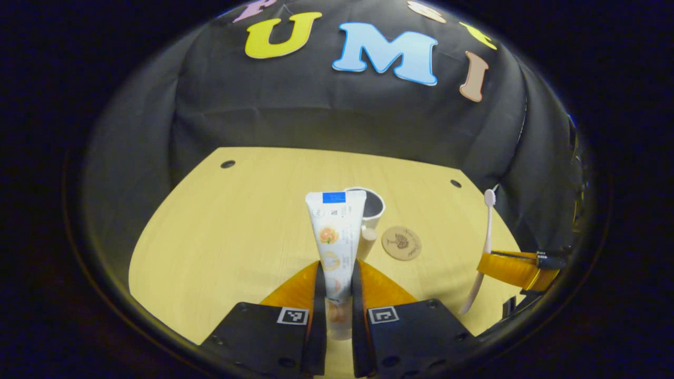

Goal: Put the toothbrush and toothpaste on the desktop into the cup, then pick up the cup and place it on the coaster on the desktop.

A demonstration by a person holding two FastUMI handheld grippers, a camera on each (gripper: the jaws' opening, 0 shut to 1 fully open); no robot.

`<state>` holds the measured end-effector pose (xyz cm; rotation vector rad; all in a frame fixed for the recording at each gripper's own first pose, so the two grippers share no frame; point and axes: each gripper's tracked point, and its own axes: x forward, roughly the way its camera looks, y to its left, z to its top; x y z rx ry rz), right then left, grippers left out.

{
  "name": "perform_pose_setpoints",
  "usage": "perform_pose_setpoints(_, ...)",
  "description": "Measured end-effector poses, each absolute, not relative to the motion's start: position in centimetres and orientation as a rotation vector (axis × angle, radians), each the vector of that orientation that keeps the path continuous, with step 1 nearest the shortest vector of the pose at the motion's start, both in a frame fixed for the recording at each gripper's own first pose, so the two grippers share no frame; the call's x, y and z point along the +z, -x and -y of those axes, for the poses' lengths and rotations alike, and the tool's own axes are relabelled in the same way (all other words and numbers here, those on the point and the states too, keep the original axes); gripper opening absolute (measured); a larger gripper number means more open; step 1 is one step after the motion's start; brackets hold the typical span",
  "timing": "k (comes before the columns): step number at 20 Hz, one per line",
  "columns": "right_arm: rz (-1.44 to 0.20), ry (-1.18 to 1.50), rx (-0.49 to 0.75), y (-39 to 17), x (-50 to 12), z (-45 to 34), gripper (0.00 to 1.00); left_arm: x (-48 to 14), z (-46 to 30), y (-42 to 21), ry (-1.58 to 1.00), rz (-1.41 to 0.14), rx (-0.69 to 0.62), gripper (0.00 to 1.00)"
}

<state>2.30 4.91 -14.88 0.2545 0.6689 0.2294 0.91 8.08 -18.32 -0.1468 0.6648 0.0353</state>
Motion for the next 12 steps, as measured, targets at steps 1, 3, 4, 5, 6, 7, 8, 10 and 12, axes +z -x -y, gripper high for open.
perform_pose_setpoints(1,-0.641,-0.248,0.236,-2.8,-14.2,-4.9,0.04,-17.6,-8.5,-0.9,0.143,-0.635,0.034,0.27)
perform_pose_setpoints(3,-0.600,-0.238,0.246,-3.4,-13.3,-5.1,0.04,-17.0,-8.8,-1.2,0.144,-0.583,0.038,0.27)
perform_pose_setpoints(4,-0.582,-0.238,0.254,-3.6,-12.9,-5.2,0.04,-16.4,-9.1,-1.2,0.144,-0.560,0.039,0.29)
perform_pose_setpoints(5,-0.566,-0.237,0.258,-4.1,-12.4,-5.0,0.04,-16.0,-9.3,-1.4,0.143,-0.538,0.043,0.27)
perform_pose_setpoints(6,-0.552,-0.234,0.258,-4.3,-12.1,-4.9,0.04,-15.6,-9.5,-1.9,0.143,-0.514,0.042,0.27)
perform_pose_setpoints(7,-0.543,-0.233,0.257,-4.7,-11.9,-4.9,0.04,-15.2,-9.7,-2.2,0.143,-0.495,0.042,0.27)
perform_pose_setpoints(8,-0.533,-0.233,0.257,-5.2,-11.6,-4.8,0.04,-15.0,-9.9,-2.8,0.142,-0.475,0.045,0.27)
perform_pose_setpoints(10,-0.509,-0.237,0.255,-5.8,-11.1,-4.5,0.04,-14.4,-10.6,-3.7,0.141,-0.437,0.051,0.29)
perform_pose_setpoints(12,-0.488,-0.236,0.258,-6.4,-10.6,-4.6,0.04,-13.7,-11.2,-4.5,0.136,-0.395,0.061,0.27)
